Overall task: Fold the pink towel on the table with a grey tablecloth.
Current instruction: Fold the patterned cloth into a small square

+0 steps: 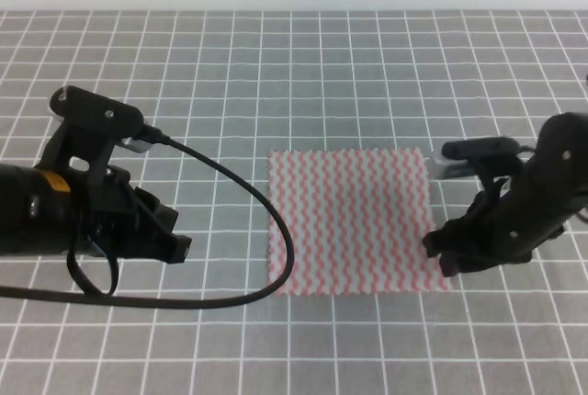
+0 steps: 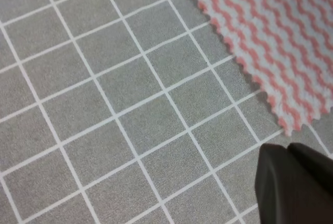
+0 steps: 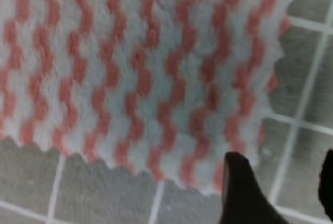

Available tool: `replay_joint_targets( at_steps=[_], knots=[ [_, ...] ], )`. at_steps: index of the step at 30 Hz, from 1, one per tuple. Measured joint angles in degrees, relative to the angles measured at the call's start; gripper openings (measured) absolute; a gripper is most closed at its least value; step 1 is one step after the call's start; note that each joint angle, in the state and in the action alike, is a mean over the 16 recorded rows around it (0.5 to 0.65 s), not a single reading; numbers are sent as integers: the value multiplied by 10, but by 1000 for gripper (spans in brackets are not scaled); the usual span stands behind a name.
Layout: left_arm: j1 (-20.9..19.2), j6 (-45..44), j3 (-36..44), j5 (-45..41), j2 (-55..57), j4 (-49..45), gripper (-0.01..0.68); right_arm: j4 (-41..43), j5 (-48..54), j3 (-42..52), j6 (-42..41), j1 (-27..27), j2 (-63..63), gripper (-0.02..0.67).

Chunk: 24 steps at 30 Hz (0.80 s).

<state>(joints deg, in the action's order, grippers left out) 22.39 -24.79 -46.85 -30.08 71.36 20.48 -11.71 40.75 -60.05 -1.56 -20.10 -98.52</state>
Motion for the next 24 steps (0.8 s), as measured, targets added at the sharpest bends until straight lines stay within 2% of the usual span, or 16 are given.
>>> replay_joint_targets(
  at_steps=[16,24],
  knots=[
    [0,0,0,-9,43,0,-2,-32,-2,-1,0,-1,-37,285],
    [0,0,0,-4,55,0,-2,-20,3,-8,6,-20,-38,258]
  ],
)
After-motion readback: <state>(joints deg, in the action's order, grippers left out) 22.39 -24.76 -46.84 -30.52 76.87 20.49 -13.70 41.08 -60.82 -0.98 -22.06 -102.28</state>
